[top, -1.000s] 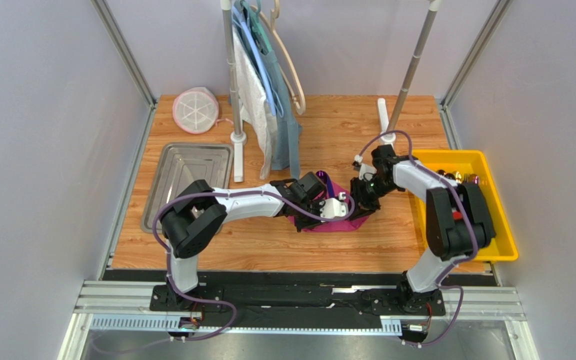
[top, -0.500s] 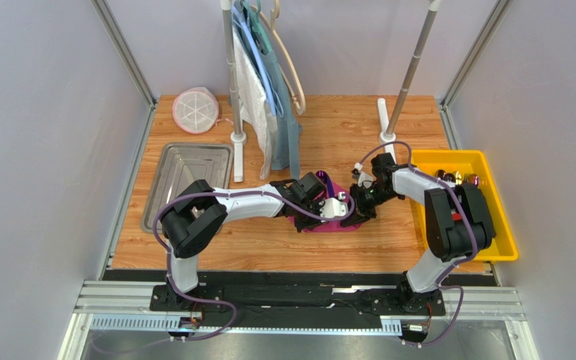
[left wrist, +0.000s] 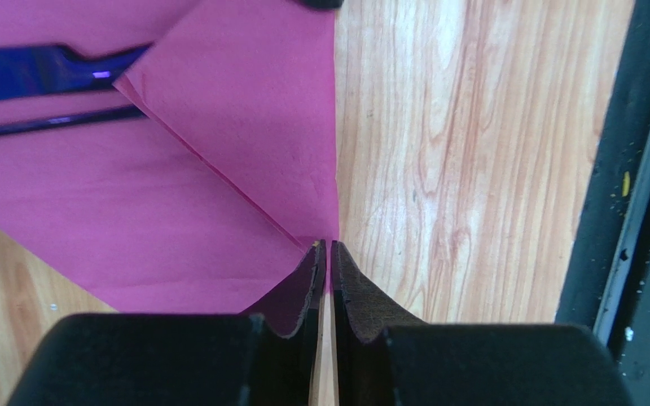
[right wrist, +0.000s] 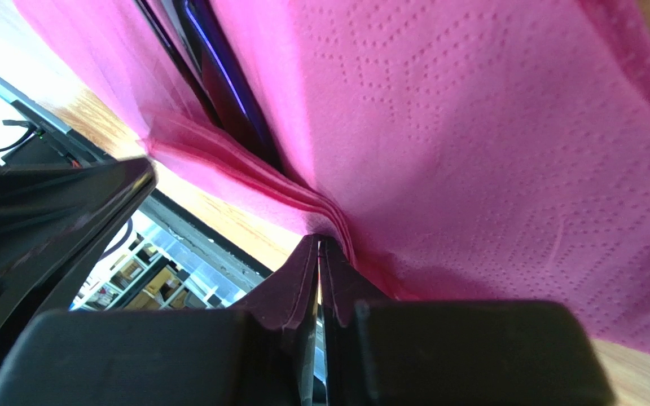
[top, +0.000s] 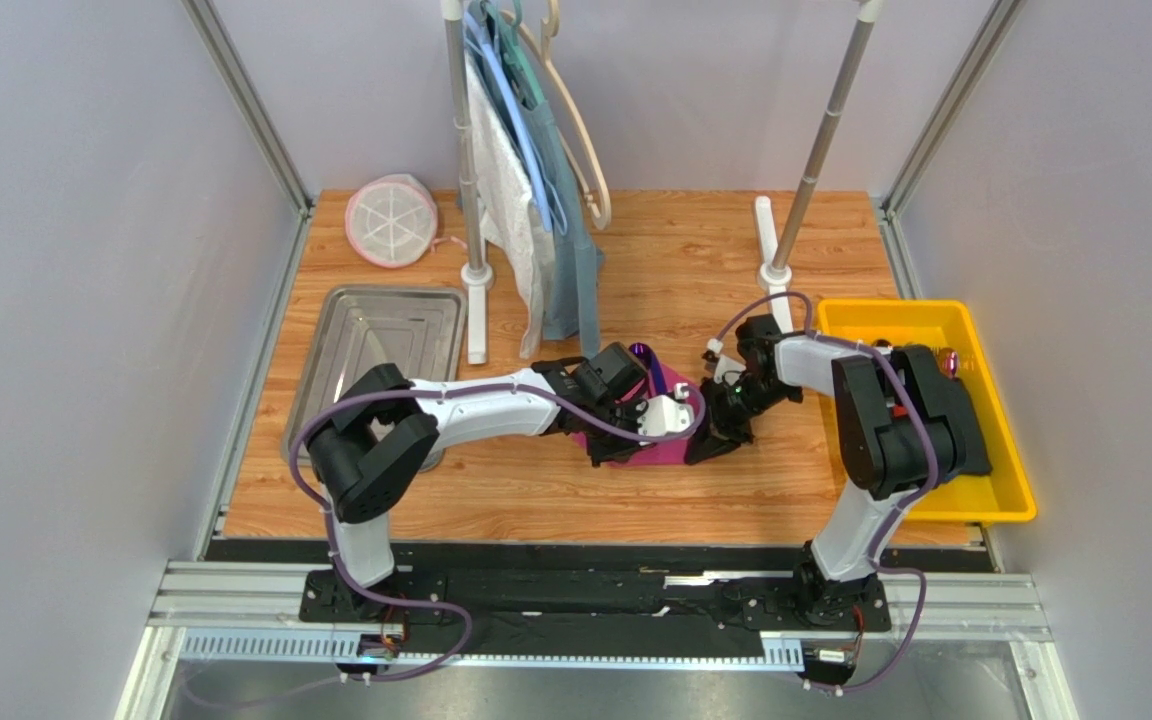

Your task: Place the utensils on the paper napkin and roll it up

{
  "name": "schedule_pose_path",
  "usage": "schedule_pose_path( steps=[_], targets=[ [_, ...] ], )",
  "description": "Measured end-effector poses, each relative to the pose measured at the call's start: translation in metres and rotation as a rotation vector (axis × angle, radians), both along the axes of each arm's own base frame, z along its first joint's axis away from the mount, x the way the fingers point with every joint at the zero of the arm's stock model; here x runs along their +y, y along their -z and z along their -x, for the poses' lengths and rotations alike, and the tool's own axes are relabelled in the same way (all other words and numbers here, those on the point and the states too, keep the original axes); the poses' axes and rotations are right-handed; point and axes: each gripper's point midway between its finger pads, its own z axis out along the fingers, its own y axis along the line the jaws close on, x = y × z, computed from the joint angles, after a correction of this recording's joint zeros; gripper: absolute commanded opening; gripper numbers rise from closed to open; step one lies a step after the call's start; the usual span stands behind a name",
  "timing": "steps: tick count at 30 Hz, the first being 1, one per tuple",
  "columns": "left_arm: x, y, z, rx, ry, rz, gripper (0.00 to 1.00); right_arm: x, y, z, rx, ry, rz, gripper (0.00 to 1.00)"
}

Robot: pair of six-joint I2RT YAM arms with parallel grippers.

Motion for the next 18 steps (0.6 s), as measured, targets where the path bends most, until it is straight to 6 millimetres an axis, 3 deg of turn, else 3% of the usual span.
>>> schedule_pose_path(
  steps=[9,12,18],
  targets=[
    [-0.034,-0.027,0.009,-0.043,0.069,0.059,0.11,0.000,0.002,0.000,0.007,0.001,0.000,0.09],
    [-0.041,-0.021,0.008,-0.039,0.074,0.052,0.09,0.000,0.001,0.000,0.007,0.000,0.001,0.09],
    [-0.023,0.005,0.001,-0.007,0.039,-0.011,0.06,0.000,0.001,0.000,0.007,-0.002,0.004,0.11]
  ],
)
